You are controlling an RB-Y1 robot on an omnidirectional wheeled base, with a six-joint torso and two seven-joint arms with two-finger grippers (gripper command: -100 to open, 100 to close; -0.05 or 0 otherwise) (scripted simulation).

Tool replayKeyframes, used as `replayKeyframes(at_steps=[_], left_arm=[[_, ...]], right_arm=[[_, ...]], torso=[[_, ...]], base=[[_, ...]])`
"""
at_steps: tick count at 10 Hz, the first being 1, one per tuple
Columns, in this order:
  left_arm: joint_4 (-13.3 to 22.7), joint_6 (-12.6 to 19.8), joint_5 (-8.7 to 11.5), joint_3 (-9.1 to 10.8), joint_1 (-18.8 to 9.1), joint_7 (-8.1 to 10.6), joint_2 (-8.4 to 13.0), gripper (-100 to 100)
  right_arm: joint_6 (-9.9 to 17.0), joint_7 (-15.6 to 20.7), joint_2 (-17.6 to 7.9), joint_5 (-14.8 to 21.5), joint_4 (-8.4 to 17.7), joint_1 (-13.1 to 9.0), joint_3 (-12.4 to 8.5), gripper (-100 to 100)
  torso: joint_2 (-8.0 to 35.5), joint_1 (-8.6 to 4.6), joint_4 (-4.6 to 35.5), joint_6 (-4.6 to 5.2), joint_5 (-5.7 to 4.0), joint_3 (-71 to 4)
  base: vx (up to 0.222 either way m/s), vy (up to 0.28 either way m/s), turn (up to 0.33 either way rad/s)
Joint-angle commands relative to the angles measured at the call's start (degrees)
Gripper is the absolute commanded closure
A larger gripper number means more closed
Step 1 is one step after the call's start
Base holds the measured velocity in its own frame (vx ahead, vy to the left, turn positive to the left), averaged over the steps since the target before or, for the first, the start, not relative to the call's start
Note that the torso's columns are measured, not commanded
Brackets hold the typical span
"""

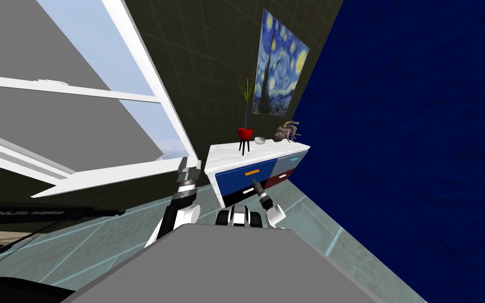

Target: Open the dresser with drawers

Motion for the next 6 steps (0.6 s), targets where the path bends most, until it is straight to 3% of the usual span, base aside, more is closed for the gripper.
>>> replayKeyframes(at_steps=[1,2,3,6], left_arm=[[0.00,0.00,0.00,0.00,0.00,0.00,0.00,0],[0.00,0.00,0.00,0.00,0.00,0.00,0.00,0],[0.00,0.00,0.00,0.00,0.01,0.00,0.00,0],[-0.01,-0.01,0.00,0.00,0.03,0.00,0.00,0]], right_arm=[[-0.45,-0.89,-0.67,-0.02,-0.91,0.21,0.38,100],[-0.31,-0.65,-0.52,-0.02,-0.63,0.10,0.26,100],[-0.41,-0.75,-2.37,0.00,-0.66,0.11,0.28,-100],[-0.60,-0.83,-5.79,0.09,-0.67,0.00,0.30,-100]], torso=[[-0.12,-0.03,-0.04,0.00,0.00,-0.08],[-0.20,-0.01,-0.06,0.00,0.00,-0.13],[-0.55,0.16,-0.14,-0.01,0.04,-0.32],[-0.42,0.10,-0.12,0.00,0.03,-0.27]], base=[[-0.195,-0.078,-0.010],[-0.092,-0.035,-0.002],[-0.019,-0.006,0.003],[0.014,0.009,0.002]])
